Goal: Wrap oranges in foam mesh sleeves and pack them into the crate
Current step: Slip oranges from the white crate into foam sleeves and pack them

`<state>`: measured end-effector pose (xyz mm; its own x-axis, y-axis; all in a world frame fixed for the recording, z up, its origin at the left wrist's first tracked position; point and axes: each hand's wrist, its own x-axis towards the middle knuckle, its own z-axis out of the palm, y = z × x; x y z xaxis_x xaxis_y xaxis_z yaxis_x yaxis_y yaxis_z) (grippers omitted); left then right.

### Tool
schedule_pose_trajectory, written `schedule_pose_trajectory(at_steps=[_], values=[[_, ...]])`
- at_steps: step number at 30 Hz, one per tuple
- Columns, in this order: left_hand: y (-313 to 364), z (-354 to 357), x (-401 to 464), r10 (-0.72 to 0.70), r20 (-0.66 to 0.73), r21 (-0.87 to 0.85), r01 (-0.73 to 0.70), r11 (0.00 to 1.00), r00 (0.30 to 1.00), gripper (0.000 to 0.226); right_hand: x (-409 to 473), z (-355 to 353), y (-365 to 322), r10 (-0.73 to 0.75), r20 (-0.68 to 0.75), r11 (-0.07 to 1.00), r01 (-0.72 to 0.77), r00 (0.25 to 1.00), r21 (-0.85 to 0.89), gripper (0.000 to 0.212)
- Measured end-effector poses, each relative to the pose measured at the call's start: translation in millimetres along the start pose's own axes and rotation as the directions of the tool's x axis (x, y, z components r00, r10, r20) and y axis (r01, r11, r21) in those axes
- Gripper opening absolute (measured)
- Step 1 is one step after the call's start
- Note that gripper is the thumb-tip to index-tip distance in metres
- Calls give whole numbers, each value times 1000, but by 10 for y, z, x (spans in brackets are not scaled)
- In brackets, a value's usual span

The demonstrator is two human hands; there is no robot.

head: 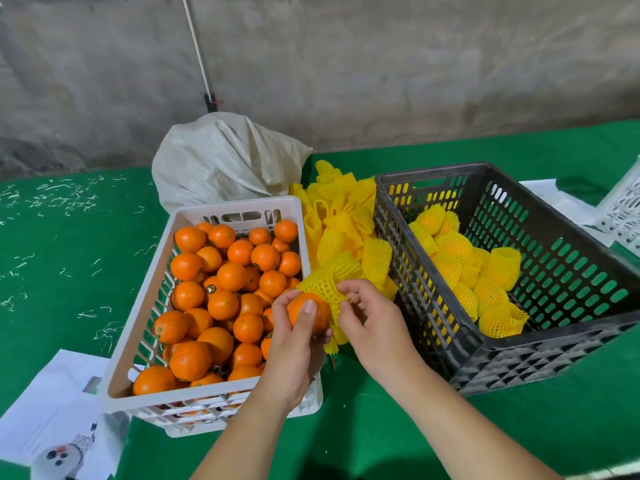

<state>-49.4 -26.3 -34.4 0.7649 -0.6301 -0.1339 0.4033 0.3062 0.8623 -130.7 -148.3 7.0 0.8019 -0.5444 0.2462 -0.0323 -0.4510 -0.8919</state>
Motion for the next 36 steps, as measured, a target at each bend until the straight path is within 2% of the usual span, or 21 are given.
schedule_pose_trajectory(at_steps=[2,4,7,10,12,14,17,19,23,27,30,33,35,36], values=[[-11,-30,6,-1,57,-55,4,998,998,62,-17,14,6,-38,31,995,41,999,-86,28],[-16,-69,7,-10,123,-88,21,996,992,80,-11,-4,7,-57,36,989,61,998,-136,31],[-19,-39,-8,26,128,56,-33,998,991,95,7,-63,-12,-73,-6,985,71,997,-158,24],[-32,71,-38,168,125,204,-191,960,978,74,12,-121,-84,-112,-46,981,103,993,-163,15],[10,131,-64,174,56,155,-180,971,983,58,-25,-139,-133,-183,-41,971,174,982,-165,20],[44,137,-66,123,-8,63,-122,990,992,59,-115,-114,-136,-263,-30,951,254,964,-179,20],[39,105,-54,57,-26,78,-54,996,998,71,-251,-33,-78,-264,-20,951,256,964,-173,23],[39,97,-66,61,34,121,-64,991,998,69,-250,-20,-56,-245,-26,960,239,969,-146,31],[44,62,-102,59,119,230,-86,969,991,63,-127,-98,-69,-278,-24,946,269,960,-184,34],[52,102,-86,132,80,231,-147,962,988,51,-133,-126,-134,-365,-58,907,341,929,-248,27],[56,113,-43,126,25,158,-128,979,992,50,-177,-49,-175,-458,-8,853,437,889,-285,27],[6,72,-38,148,20,209,-149,966,989,52,-167,-21,-104,-270,-18,935,258,963,-243,43],[-6,40,-62,161,99,287,-183,940,982,52,-166,-47,-30,-127,11,975,126,992,-184,54],[-11,28,-78,154,148,339,-196,920,977,53,-161,-65,6,-102,15,978,103,995,-183,56]])
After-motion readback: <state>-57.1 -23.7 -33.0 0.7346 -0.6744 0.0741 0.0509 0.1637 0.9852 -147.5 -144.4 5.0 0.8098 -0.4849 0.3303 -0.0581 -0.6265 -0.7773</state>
